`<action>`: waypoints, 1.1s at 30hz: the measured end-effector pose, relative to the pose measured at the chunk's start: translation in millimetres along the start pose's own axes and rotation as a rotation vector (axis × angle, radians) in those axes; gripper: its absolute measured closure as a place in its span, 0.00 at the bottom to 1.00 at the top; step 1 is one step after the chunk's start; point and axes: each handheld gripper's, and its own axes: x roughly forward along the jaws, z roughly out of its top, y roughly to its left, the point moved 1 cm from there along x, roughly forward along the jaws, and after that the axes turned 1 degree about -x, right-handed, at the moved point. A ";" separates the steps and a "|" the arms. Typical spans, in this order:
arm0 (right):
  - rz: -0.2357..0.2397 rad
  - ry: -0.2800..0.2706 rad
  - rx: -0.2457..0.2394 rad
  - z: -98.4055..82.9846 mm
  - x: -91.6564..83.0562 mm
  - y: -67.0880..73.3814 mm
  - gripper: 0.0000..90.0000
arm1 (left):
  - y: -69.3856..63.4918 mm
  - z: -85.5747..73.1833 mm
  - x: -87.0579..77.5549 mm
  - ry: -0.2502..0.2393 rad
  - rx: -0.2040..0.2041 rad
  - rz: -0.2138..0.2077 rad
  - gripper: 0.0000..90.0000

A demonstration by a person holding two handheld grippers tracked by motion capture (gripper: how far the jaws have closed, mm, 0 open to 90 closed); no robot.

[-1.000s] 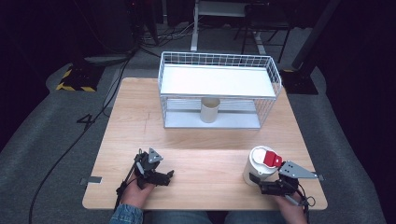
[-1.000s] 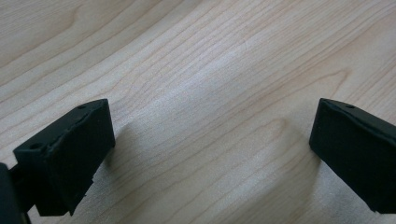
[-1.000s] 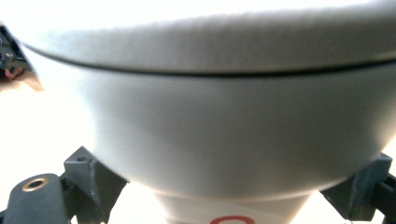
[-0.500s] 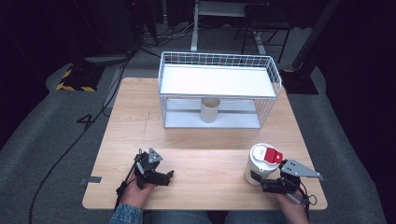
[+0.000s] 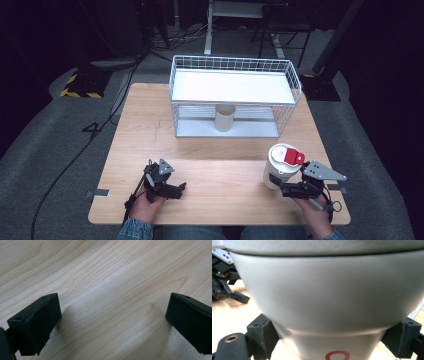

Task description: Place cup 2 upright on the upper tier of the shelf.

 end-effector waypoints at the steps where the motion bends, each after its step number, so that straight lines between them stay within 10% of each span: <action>1: 0.004 -0.002 0.000 2.0 0.1 -0.6 0.16 | 0.1 0.0 -0.1 0.000 0.001 0.002 0.01; 33: 0.006 -0.034 -0.018 78.1 3.9 -20.8 0.16 | -1.7 1.0 1.2 -0.003 -0.019 0.013 0.01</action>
